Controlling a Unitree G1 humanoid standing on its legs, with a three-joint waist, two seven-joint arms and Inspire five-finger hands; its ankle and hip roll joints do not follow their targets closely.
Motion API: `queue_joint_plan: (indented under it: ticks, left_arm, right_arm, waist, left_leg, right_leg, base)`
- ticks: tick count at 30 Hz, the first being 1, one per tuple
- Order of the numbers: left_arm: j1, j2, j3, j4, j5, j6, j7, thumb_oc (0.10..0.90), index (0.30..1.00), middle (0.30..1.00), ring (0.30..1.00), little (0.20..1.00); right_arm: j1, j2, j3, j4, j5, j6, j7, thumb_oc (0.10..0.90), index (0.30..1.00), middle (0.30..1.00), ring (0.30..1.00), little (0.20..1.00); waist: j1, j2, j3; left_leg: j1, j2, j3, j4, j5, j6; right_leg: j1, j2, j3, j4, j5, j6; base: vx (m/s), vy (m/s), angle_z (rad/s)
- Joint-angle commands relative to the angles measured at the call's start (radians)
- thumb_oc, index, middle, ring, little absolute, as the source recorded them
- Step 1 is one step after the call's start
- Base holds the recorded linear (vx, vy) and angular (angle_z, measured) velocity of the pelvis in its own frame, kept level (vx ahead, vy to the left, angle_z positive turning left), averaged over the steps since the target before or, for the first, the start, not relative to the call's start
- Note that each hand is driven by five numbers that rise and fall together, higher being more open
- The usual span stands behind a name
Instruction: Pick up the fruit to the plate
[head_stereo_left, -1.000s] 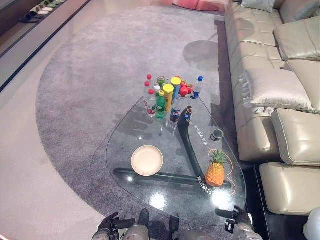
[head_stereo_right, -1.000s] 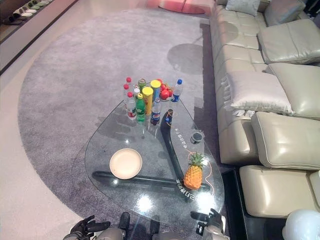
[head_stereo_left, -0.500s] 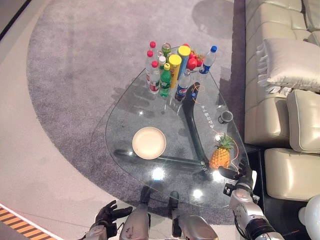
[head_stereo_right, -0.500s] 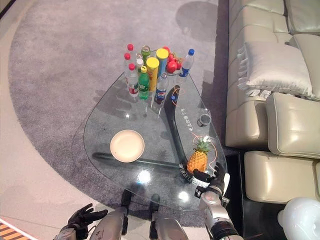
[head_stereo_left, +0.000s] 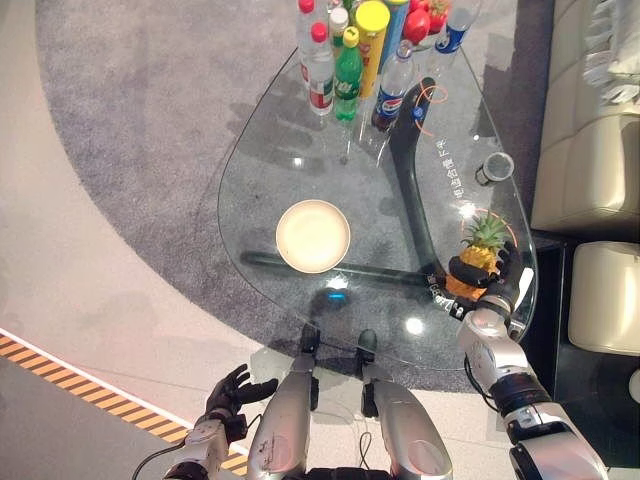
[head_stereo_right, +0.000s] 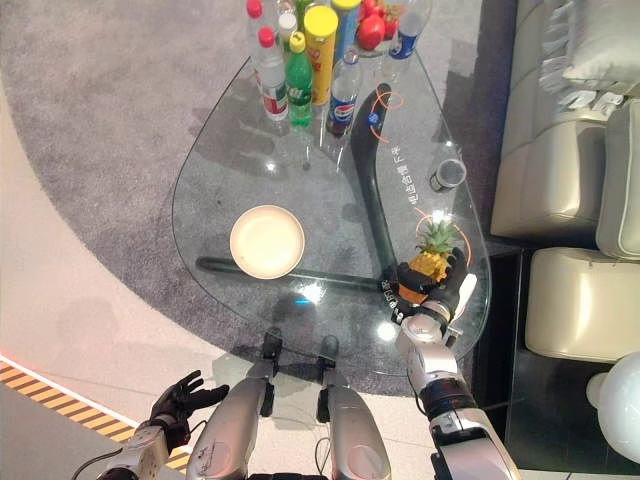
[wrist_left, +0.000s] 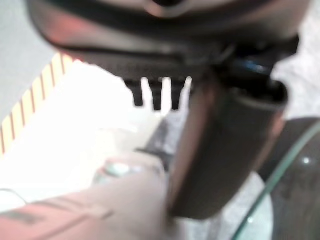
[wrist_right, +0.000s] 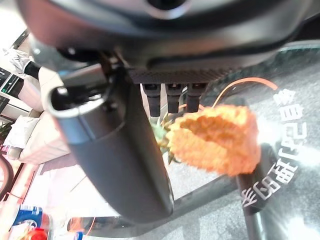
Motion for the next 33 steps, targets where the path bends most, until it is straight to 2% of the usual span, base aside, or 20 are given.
queue_joint_plan:
  ticks: [1, 7, 14, 21, 27, 33]
  left_arm:
    - [0.036, -0.019, -0.024, -0.040, -0.041, -0.018, -0.024, 0.800, 0.900, 0.900, 0.900, 0.900]
    - [0.027, -0.025, -0.045, -0.051, -0.059, -0.015, -0.020, 0.800, 0.900, 0.900, 0.900, 0.900]
    - [0.021, -0.031, -0.066, -0.070, -0.090, -0.017, -0.023, 0.800, 0.900, 0.900, 0.900, 0.900]
    - [0.026, -0.036, -0.078, -0.091, -0.108, -0.023, -0.024, 0.800, 0.900, 0.900, 0.900, 0.900]
    - [0.030, -0.038, -0.071, -0.104, -0.113, -0.021, -0.025, 0.800, 0.900, 0.900, 0.900, 0.900]
    - [0.026, -0.036, -0.067, -0.108, -0.122, -0.015, -0.027, 0.800, 0.900, 0.900, 0.900, 0.900]
  right_arm:
    - [-0.030, -0.110, -0.002, -0.085, -0.031, -0.028, -0.117, 0.800, 0.900, 0.900, 0.900, 0.900]
    - [-0.083, -0.112, 0.008, -0.042, -0.022, 0.006, -0.170, 0.800, 0.900, 0.900, 0.900, 0.900]
    - [-0.134, -0.116, 0.025, 0.004, -0.026, 0.084, -0.257, 0.800, 0.900, 0.900, 0.900, 0.900]
    - [-0.150, -0.117, 0.035, 0.019, -0.088, 0.146, -0.340, 0.800, 0.900, 0.900, 0.900, 0.900]
    - [-0.133, -0.120, 0.047, 0.000, -0.095, 0.197, -0.349, 0.800, 0.900, 0.900, 0.900, 0.900]
    - [-0.115, -0.109, 0.055, 0.022, -0.039, 0.195, -0.327, 0.800, 0.900, 0.900, 0.900, 0.900]
  waist:
    - [-0.004, -0.011, -0.013]
    - [-0.002, 0.000, -0.013]
    - [0.001, 0.010, -0.013]
    - [0.004, 0.016, -0.013]
    - [0.000, 0.012, -0.013]
    - [-0.001, 0.009, -0.013]
  left_leg:
    - [-0.079, -0.053, -0.002, 0.169, -0.102, 0.018]
    - [-0.120, -0.059, 0.004, 0.186, -0.103, 0.020]
    - [-0.154, -0.063, 0.012, 0.194, -0.099, 0.023]
    - [-0.157, -0.069, 0.016, 0.175, -0.094, 0.032]
    - [-0.143, -0.069, 0.025, 0.157, -0.091, 0.034]
    - [-0.134, -0.070, 0.028, 0.156, -0.091, 0.034]
  right_leg:
    - [-0.045, -0.008, 0.019, 0.042, 0.002, -0.002]
    - [-0.089, -0.013, 0.021, 0.054, 0.007, -0.002]
    - [-0.130, -0.017, 0.028, 0.066, 0.013, 0.000]
    - [-0.146, -0.019, 0.036, 0.061, 0.022, 0.007]
    - [-0.139, -0.021, 0.045, 0.047, 0.031, 0.014]
    - [-0.130, -0.026, 0.047, 0.041, 0.037, 0.017]
  base:
    - [-0.03, 0.043, 0.01]
    - [-0.01, 0.031, 0.02]
    - [0.01, 0.045, 0.00]
    - [-0.01, 0.036, 0.00]
    - [-0.01, 0.019, 0.00]
    - [0.00, 0.000, 0.00]
